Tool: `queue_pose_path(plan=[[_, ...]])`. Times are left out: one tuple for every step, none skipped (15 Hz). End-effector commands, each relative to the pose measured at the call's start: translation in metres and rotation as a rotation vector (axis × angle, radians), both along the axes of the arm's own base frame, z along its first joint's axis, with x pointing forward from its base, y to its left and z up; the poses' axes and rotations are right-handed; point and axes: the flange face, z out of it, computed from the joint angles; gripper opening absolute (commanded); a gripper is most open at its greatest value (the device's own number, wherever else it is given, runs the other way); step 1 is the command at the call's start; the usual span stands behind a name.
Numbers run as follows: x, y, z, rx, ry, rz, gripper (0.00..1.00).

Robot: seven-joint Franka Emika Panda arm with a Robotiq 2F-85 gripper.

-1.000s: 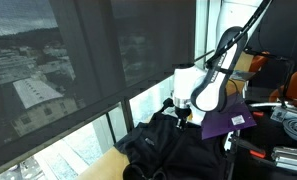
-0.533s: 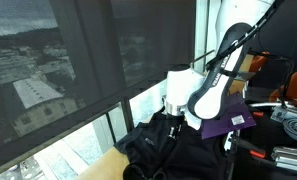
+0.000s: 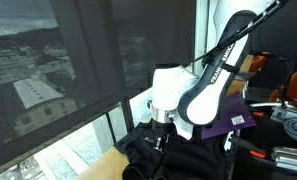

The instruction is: Pull the zipper of the black vest upwards

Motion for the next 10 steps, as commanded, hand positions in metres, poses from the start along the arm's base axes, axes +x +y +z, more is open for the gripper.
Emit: queue_pose_path(plan=[[0.003,0.04,0.014,0.056,0.022,0.023,0.02],[0.002,0.047,0.015,0.061,0.027,0.031,0.02],[0.002,0.054,0.016,0.068,0.032,0.038,0.02],[0.001,0.059,0.017,0.074,0.035,0.045,0.02],[0.0,0.065,0.018,0.08,0.036,0.052,0.02],[-0.001,0.07,0.021,0.086,0.037,0.06,0.02],[-0.002,0.075,0.022,0.095,0.034,0.068,0.02],[-0.003,0.08,0.025,0.103,0.031,0.075,0.02],[-0.005,0.085,0.027,0.11,0.026,0.085,0.02],[-0.006,0.089,0.029,0.116,0.024,0.094,0.02]])
